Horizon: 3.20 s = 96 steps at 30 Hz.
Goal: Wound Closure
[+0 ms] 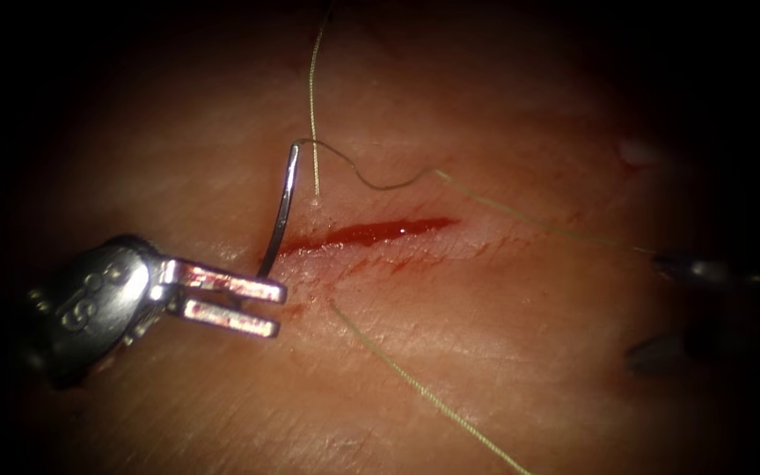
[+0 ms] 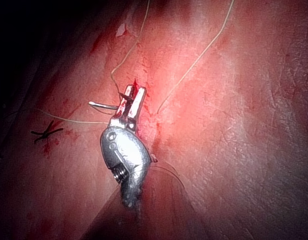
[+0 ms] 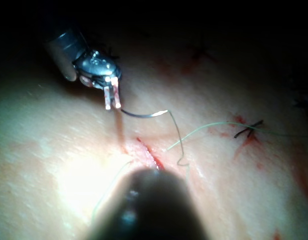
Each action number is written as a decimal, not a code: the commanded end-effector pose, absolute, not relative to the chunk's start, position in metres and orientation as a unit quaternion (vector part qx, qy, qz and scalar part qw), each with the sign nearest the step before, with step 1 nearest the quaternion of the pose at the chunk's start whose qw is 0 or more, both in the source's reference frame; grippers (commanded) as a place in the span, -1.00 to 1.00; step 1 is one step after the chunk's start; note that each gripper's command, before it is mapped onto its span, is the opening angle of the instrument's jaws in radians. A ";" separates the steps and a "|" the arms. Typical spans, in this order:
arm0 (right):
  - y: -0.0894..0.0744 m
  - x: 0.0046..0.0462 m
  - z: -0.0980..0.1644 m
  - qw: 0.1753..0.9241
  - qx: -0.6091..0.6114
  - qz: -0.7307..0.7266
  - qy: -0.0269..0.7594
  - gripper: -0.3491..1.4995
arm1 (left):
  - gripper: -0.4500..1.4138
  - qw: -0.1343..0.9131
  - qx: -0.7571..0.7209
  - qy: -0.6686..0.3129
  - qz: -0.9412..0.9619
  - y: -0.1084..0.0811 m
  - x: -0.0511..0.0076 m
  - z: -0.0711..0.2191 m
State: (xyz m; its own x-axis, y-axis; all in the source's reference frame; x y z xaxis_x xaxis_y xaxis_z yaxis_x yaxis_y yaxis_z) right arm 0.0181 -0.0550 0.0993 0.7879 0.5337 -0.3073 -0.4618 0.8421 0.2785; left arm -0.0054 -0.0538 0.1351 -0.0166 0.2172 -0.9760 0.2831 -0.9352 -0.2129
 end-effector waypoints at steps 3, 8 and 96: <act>-0.053 0.0224 0.100 0.938 0.106 0.267 0.196 0.91 | -1.00 0.025 0.701 0.178 -0.690 -0.054 -0.0057 0.136; -0.054 0.0263 0.102 0.931 0.140 0.262 0.215 0.87 | -1.00 0.025 0.701 0.179 -0.690 -0.054 -0.0056 0.136; -0.073 0.0216 0.113 0.933 0.263 0.214 0.123 -1.00 | -1.00 0.029 0.695 0.179 -0.696 -0.054 -0.0056 0.136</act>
State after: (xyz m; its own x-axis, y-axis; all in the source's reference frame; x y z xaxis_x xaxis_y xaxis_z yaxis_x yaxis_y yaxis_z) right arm 0.0211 -0.0727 0.1125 0.8770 0.4662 -0.1163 -0.3369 0.7692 0.5431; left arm -0.0052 -0.0541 0.1355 -0.0335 0.2101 -0.9771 0.2880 -0.9342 -0.2108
